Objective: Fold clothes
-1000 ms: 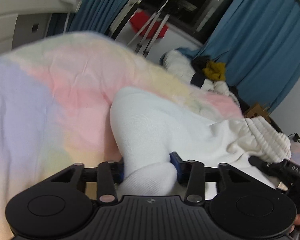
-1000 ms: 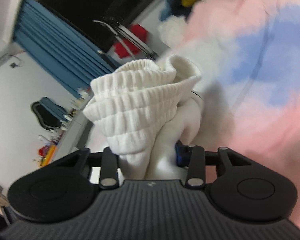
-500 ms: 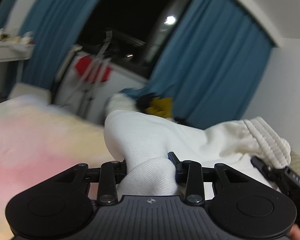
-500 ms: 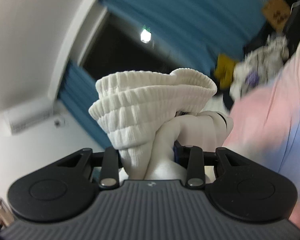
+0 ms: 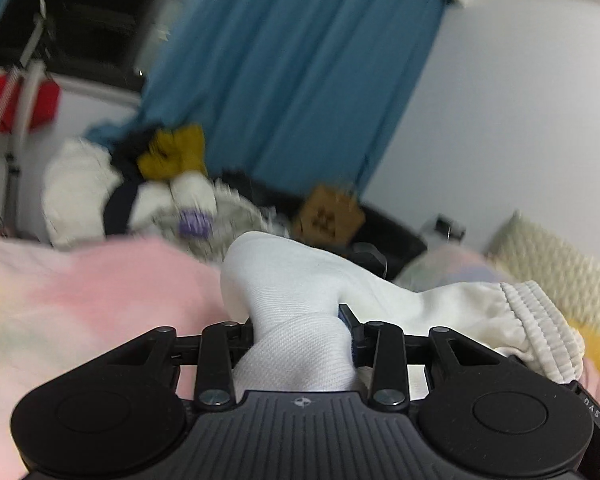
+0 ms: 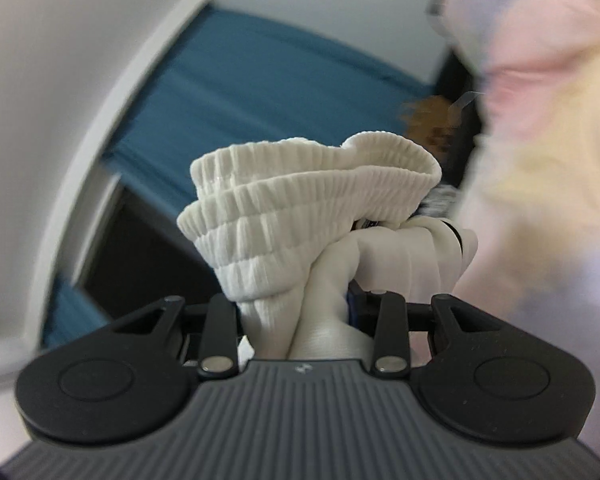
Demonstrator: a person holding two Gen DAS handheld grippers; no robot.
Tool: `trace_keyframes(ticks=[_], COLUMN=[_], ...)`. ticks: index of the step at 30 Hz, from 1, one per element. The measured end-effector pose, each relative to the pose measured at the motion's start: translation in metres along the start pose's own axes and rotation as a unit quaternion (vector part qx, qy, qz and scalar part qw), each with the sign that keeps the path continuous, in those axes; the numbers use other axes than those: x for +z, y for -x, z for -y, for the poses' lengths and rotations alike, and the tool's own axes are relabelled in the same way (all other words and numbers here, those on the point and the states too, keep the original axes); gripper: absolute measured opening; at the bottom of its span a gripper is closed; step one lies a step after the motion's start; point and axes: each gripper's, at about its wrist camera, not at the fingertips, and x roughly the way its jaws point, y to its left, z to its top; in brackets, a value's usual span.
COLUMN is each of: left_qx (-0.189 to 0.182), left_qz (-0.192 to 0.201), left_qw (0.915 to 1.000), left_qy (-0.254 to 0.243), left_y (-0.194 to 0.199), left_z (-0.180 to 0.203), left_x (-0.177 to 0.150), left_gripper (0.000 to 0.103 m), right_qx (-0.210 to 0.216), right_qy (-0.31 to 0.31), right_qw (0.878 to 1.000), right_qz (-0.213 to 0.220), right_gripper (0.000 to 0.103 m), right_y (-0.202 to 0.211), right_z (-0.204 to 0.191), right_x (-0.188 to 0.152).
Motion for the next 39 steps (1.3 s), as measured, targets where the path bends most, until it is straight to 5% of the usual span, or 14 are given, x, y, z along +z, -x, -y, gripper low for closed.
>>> trace_keyframes(ticks=[5,13,19,25,30,34,39], left_qx=[0.015,0.045,0.050,0.030,0.030,-0.008,0.004], left_qz=[-0.036,-0.084,-0.091,-0.068,-0.031,0.003,0.034], left_qw=[0.9992,0.9953,0.9940,0.9936,0.9911,0.9924,0.9911], left_qy=[-0.005,-0.017,-0.035,-0.085,-0.126,-0.122,-0.128], left_y=[-0.039,-0.077,0.025,0.113,0.200,0.271,0.343], left_z=[-0.017,-0.040,-0.023,0.001,0.018,0.021,0.026], left_x=[-0.029,-0.063,-0.049,-0.027,-0.029,-0.038,-0.054], left_gripper=[0.042,0.059,0.077,0.086,0.088,0.091,0.099], right_qx=[-0.113,-0.139,-0.244,-0.287,-0.268,-0.249,-0.235], right_qy=[-0.034,-0.061,-0.072,0.054,0.189,0.272,0.349], right_qw=[0.993,0.988,0.966,0.956,0.943,0.927,0.905], right_qz=[-0.030,-0.041,-0.036,-0.033,-0.052,-0.063,-0.070], right_gripper=[0.038,0.051,0.080,0.081,0.081,0.080,0.080], right_y=[-0.009,-0.005,0.032,0.070,0.107,0.135,0.163], right_z=[0.077,0.091,0.058,-0.019,-0.093,-0.145,-0.195], right_x=[-0.027,-0.030,-0.025,-0.016,-0.018,-0.027,-0.045])
